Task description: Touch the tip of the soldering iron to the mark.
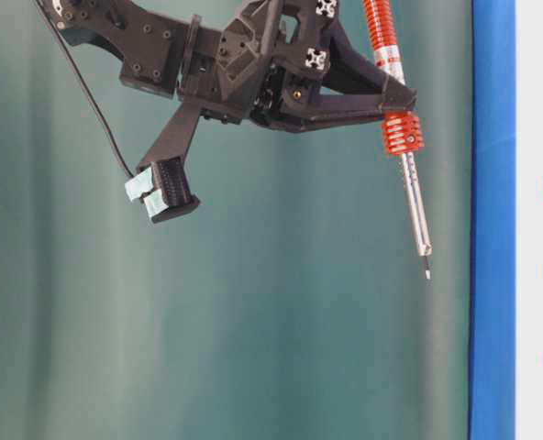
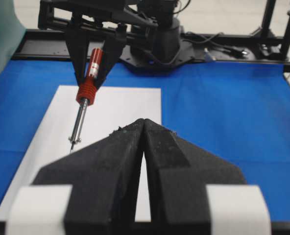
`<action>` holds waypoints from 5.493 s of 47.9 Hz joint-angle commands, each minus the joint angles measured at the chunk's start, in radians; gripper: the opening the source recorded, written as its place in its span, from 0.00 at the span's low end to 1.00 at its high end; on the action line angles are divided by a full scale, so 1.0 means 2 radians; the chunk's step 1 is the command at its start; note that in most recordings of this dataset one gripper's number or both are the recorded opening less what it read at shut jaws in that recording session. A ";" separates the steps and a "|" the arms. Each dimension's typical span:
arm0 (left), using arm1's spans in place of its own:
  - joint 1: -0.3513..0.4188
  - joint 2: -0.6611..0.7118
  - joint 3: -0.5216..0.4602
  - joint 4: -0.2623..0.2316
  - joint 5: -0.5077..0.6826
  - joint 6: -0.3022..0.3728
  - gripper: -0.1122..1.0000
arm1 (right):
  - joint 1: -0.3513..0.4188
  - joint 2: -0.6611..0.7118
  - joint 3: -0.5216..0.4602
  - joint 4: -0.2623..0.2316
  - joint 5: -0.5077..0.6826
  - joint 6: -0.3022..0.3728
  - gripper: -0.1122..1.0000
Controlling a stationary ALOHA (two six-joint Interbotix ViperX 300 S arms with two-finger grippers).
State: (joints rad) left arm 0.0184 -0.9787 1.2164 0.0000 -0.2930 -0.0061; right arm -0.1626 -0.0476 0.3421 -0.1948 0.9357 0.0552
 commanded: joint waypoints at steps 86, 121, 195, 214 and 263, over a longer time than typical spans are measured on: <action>0.001 0.002 -0.006 0.001 -0.005 0.001 0.10 | -0.015 0.074 0.023 0.018 -0.068 -0.005 0.16; 0.001 0.002 -0.006 0.001 -0.005 0.001 0.10 | -0.012 0.074 0.023 0.018 -0.068 -0.006 0.16; 0.001 0.002 -0.007 0.001 -0.007 0.000 0.10 | -0.008 0.004 -0.081 0.009 0.068 -0.025 0.16; 0.001 0.002 -0.007 0.001 -0.008 0.000 0.10 | -0.008 0.002 -0.077 0.010 0.071 -0.027 0.16; 0.001 0.002 -0.006 0.001 -0.016 0.000 0.10 | -0.012 -0.071 0.024 0.012 0.069 -0.022 0.16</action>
State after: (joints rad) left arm 0.0169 -0.9787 1.2164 0.0000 -0.3160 -0.0046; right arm -0.1841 -0.1718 0.3973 -0.1733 1.0799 0.0107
